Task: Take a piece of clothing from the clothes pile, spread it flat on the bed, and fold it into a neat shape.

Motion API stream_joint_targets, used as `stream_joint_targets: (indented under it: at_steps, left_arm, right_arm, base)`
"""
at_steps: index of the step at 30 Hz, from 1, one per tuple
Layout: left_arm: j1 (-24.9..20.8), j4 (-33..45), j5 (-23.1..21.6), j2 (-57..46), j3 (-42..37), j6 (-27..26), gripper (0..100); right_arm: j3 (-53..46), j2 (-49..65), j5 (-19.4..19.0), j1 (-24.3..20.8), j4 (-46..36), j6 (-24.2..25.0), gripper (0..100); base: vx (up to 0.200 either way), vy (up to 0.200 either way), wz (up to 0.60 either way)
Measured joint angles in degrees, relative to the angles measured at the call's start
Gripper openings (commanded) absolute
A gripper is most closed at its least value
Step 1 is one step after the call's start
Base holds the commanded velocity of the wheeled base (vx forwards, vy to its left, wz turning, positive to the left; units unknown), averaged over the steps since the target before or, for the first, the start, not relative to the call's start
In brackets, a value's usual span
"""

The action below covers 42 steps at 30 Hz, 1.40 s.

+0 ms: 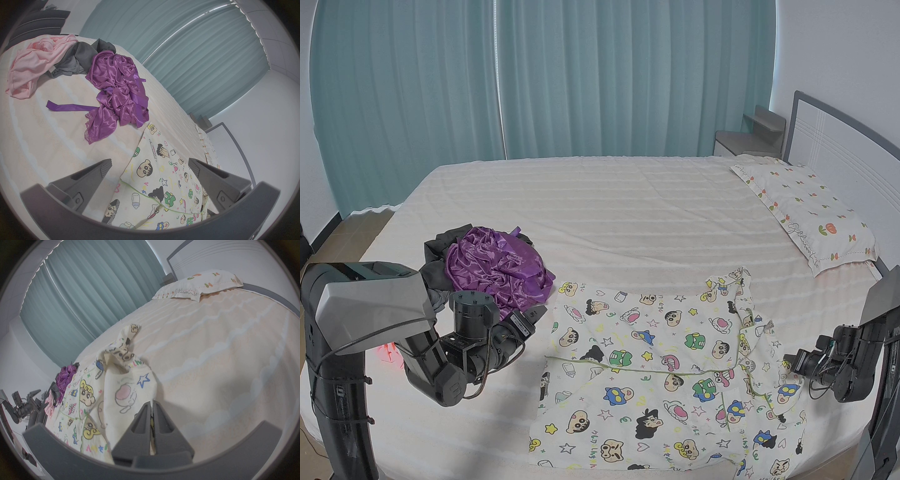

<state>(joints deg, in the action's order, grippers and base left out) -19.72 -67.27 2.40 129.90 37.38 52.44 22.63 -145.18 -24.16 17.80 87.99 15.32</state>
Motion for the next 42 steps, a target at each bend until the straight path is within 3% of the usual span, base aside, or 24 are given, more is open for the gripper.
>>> stream_joint_targets:
  at_steps: [7,16,35,42]
  left_arm:
    - [0.0,0.0,0.0,0.0,0.0,0.0,100]
    - [0.0,-1.2,2.3,1.0,0.3,-0.3,100]
    - [-0.2,-1.6,2.2,2.4,-0.4,-0.6,100]
    - [-0.5,-1.7,0.8,2.4,-2.8,-6.0,100]
  right_arm:
    - [-0.1,0.2,0.6,2.6,0.9,0.1,0]
    - [1.9,0.6,0.8,8.7,1.0,-3.6,0]
    - [5.9,-0.1,3.7,11.1,1.0,-3.7,0]
    - [5.3,0.5,3.6,10.9,0.9,-3.3,0]
  base:
    - [0.000,0.000,0.00]
    - [0.000,0.000,0.00]
    - [0.000,0.000,0.00]
    - [0.000,0.000,0.00]
